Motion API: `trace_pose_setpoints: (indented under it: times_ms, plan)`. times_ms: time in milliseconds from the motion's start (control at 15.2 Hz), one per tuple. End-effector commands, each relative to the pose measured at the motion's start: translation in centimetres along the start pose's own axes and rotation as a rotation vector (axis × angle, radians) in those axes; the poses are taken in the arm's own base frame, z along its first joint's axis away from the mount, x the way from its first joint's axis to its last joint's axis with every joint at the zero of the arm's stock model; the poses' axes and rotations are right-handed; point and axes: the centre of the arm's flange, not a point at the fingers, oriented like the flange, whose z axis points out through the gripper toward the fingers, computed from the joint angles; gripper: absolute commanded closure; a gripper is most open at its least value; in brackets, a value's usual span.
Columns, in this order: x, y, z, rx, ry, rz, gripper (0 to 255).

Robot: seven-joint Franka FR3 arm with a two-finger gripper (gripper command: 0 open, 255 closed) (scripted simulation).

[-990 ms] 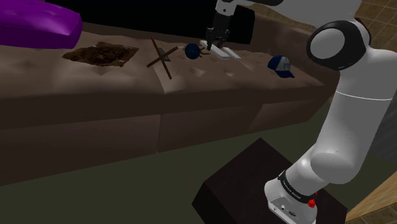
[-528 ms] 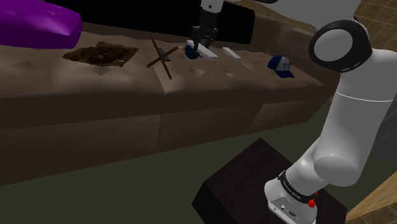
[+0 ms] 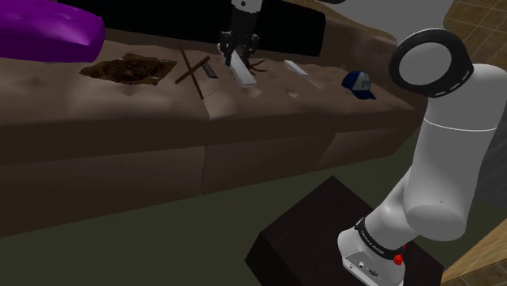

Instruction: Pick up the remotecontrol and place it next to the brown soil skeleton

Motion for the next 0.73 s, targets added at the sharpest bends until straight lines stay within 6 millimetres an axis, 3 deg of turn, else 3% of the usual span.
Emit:
trace_pose_setpoints:
  times_ms: [0,330,396,660]
  plan:
    - [-0.5,-2.7,0.1,0.001,-0.001,-0.001,255]
    - [-1.5,-9.2,-0.1,0.001,-0.001,-0.001,255]
    - [-1.8,-11.5,-0.2,0.001,-0.001,-0.001,255]
    - [-1.8,-11.5,1.9,0.001,-0.001,-0.001,255]
